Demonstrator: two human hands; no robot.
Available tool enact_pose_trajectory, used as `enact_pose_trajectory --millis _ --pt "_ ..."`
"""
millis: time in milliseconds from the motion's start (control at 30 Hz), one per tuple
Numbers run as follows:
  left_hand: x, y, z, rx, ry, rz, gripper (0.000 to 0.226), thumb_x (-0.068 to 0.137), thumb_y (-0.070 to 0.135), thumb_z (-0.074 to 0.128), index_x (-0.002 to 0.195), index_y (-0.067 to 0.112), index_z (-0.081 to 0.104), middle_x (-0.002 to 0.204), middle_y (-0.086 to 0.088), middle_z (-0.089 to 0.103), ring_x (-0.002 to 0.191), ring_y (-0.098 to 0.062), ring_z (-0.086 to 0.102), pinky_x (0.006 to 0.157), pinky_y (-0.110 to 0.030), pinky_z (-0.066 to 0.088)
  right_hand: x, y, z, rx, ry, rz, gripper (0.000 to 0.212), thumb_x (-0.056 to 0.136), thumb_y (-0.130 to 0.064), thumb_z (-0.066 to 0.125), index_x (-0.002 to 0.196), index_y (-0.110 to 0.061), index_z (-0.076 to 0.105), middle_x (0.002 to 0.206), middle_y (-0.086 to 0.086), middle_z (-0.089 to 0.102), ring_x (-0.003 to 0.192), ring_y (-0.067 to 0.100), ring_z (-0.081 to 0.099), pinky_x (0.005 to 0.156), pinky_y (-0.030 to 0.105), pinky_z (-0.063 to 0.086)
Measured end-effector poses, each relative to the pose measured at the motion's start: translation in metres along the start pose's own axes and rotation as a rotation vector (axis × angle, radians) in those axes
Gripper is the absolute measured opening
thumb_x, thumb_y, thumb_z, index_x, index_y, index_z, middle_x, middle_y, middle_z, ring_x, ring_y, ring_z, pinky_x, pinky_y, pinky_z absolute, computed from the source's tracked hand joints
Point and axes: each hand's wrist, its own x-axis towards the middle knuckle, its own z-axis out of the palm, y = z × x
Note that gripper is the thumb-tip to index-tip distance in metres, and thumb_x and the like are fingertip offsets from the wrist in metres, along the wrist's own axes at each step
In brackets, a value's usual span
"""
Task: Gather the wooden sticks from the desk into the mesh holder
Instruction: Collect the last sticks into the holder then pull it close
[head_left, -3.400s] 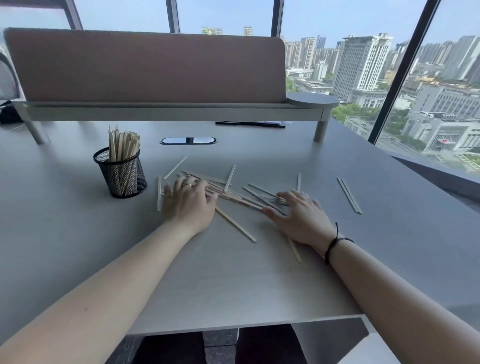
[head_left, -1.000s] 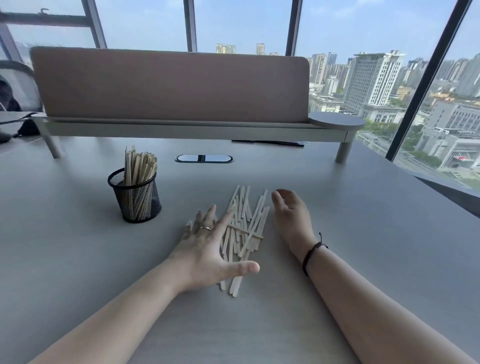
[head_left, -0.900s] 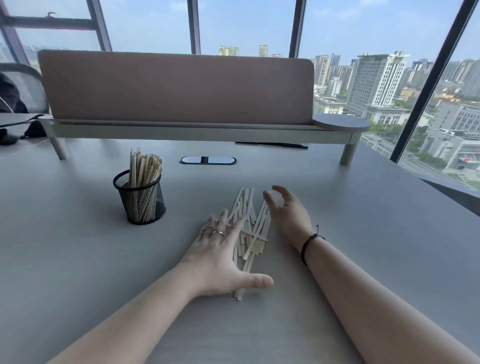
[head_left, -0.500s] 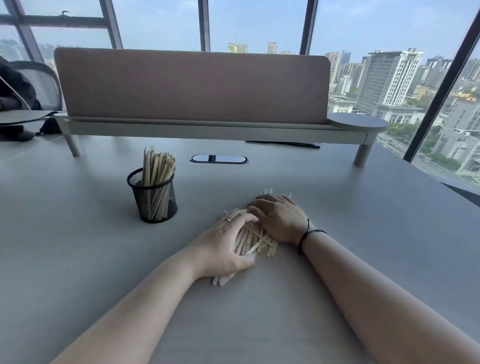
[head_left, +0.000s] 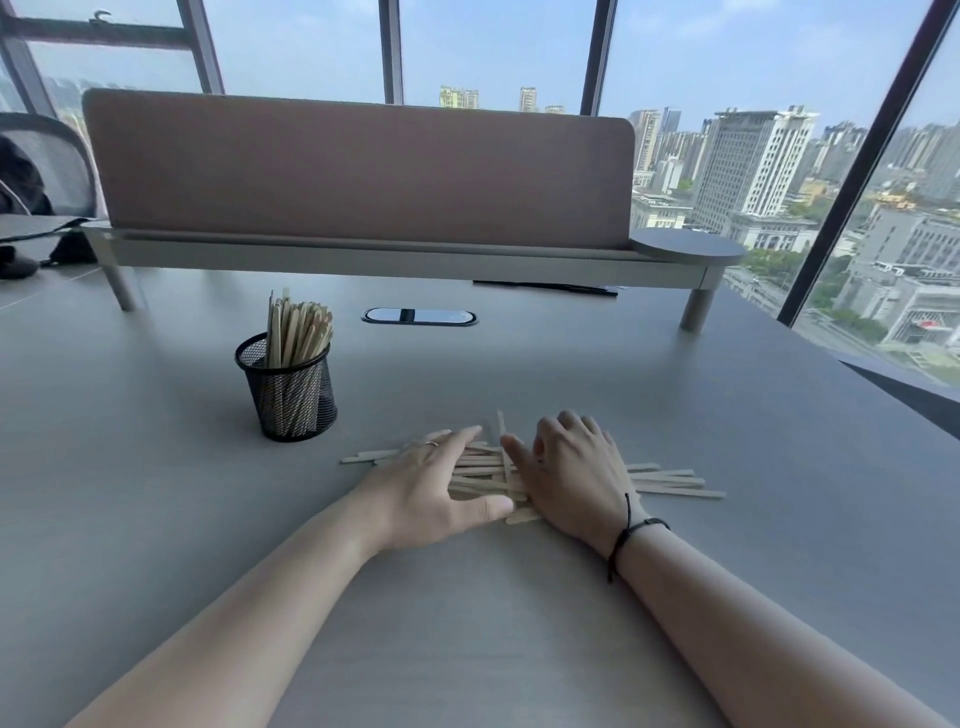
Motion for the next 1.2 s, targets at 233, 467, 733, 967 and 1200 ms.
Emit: enact_pose_trajectory --millis 233,467,733,967,1200 --pt "0.006 0.019 0.016 0.014 0.121 0.065 0.112 0.065 0.085 0.066 0.157 0.037 0.025 0.157 0.010 0.041 0.147 -0.012 0.032 0.119 -0.033 0.029 0.004 0.003 0.002 0.152 -0.041 -0.048 0.044 0.094 -0.061 0.041 0.066 -0.027 0.040 0.076 -0.009 0.039 0.094 0.029 0.052 0.077 0.035 0.036" --pt "0.013 0.005 0.016 -0.056 0.174 0.194 0.067 0.086 0.054 0.070 0.145 0.027 0.051 0.136 0.007 0.062 0.130 -0.011 0.050 0.106 -0.023 0.038 0.001 0.013 -0.010 0.132 -0.055 -0.052 0.052 0.091 -0.068 0.040 0.088 -0.026 0.071 0.091 -0.004 0.059 0.099 0.021 0.058 0.084 0.033 0.043" --pt "0.018 0.003 0.020 0.050 0.187 0.218 0.067 0.088 0.062 0.046 0.137 0.019 0.060 0.127 -0.003 0.061 0.119 -0.023 0.050 0.104 -0.031 0.039 -0.001 0.015 -0.004 0.065 -0.115 -0.105 0.068 0.074 -0.086 0.033 0.106 -0.033 0.062 0.105 -0.006 0.052 0.110 0.020 0.049 0.098 0.036 0.040" --pt "0.018 0.021 0.016 0.405 0.119 0.233 0.044 0.105 0.038 0.044 0.141 0.012 0.048 0.133 -0.009 0.049 0.126 -0.029 0.045 0.108 -0.037 0.037 0.002 0.017 -0.004 0.169 -0.121 -0.094 0.071 0.065 -0.086 0.040 0.099 -0.029 0.065 0.094 -0.011 0.047 0.105 0.019 0.051 0.094 0.033 0.043" --pt "0.017 0.043 0.015 0.620 0.133 0.168 0.042 0.104 0.007 0.026 0.145 0.004 0.036 0.134 -0.018 0.046 0.124 -0.034 0.047 0.096 -0.043 0.047 0.002 0.020 -0.004 0.205 -0.114 -0.084 0.065 0.069 -0.081 0.042 0.100 -0.031 0.068 0.096 -0.009 0.054 0.103 0.020 0.055 0.093 0.033 0.044"
